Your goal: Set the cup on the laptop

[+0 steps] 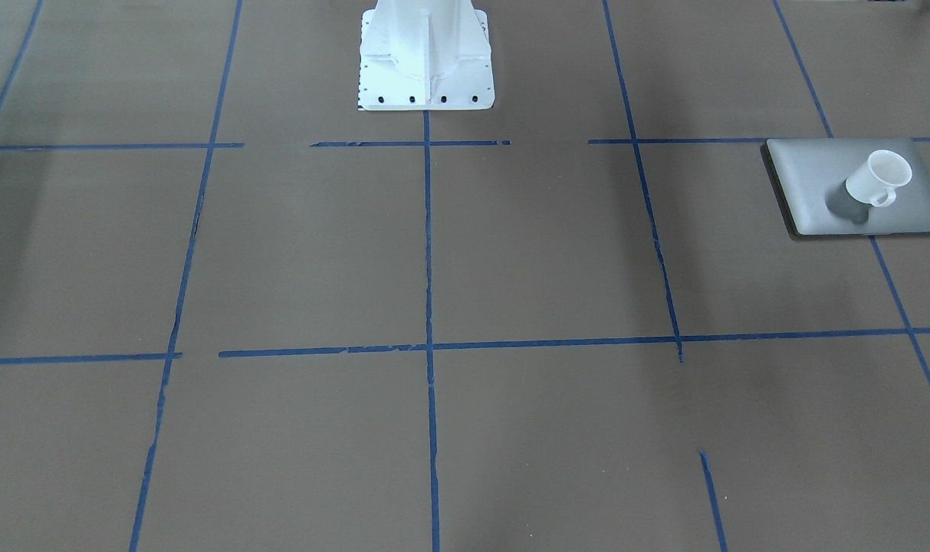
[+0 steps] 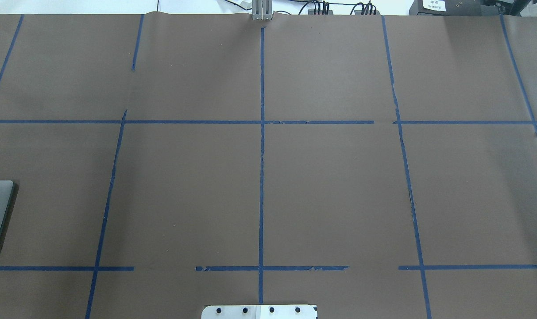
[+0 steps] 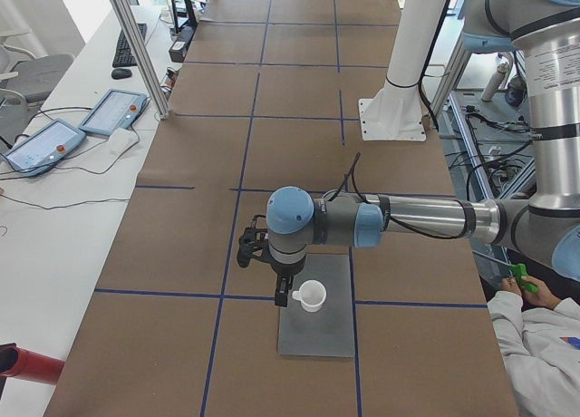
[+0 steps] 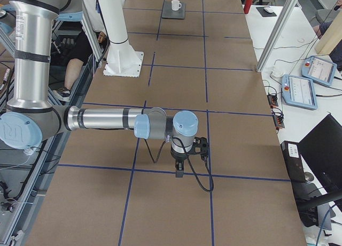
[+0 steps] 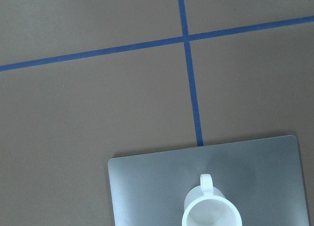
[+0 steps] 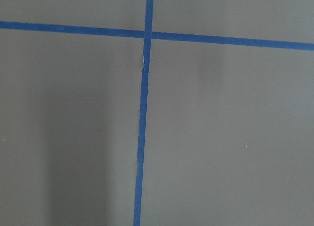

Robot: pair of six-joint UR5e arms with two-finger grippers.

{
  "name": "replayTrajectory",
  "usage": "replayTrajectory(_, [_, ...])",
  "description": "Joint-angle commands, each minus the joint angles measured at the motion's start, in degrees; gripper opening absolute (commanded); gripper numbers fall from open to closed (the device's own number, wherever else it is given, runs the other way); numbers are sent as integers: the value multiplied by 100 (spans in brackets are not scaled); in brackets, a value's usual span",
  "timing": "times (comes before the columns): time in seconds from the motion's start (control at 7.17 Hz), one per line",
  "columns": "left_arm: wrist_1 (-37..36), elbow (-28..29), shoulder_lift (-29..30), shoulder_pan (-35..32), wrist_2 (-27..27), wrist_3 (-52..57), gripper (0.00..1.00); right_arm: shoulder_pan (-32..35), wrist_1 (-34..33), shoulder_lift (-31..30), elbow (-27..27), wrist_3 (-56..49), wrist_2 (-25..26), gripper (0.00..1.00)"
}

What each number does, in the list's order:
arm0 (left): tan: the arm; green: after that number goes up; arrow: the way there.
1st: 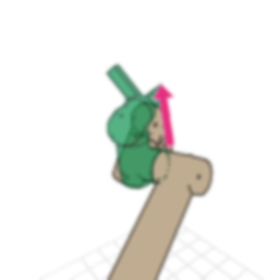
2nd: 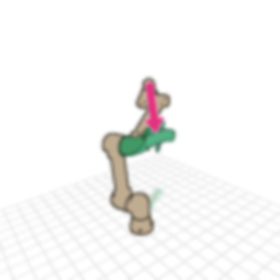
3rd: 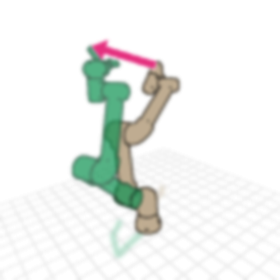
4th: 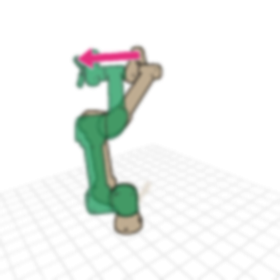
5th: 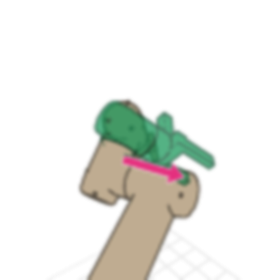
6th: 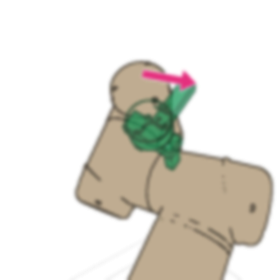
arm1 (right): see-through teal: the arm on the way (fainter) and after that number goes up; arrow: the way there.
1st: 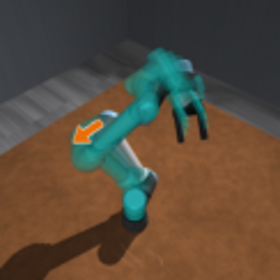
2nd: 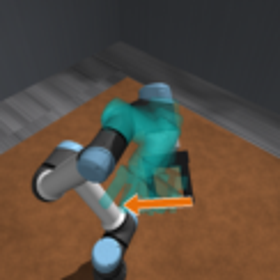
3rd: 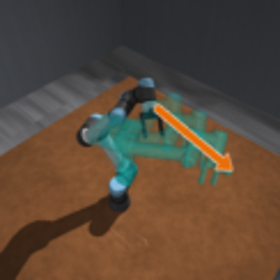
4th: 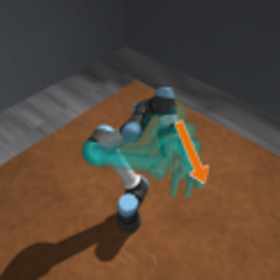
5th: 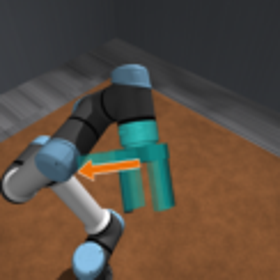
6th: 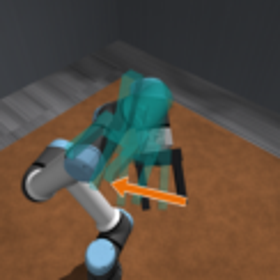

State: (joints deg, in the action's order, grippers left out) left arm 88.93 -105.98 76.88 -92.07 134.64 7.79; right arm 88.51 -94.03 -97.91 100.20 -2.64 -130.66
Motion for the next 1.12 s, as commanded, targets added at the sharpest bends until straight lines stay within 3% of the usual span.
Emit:
replayTrajectory(0.0, [45,-28,-198,-4,106,-6,100,0,7,0,0,0,-4,100])
replayTrajectory(0.98, [54,-468,-402,5,106,-58,100,0,7,0,0,0,-4,100])
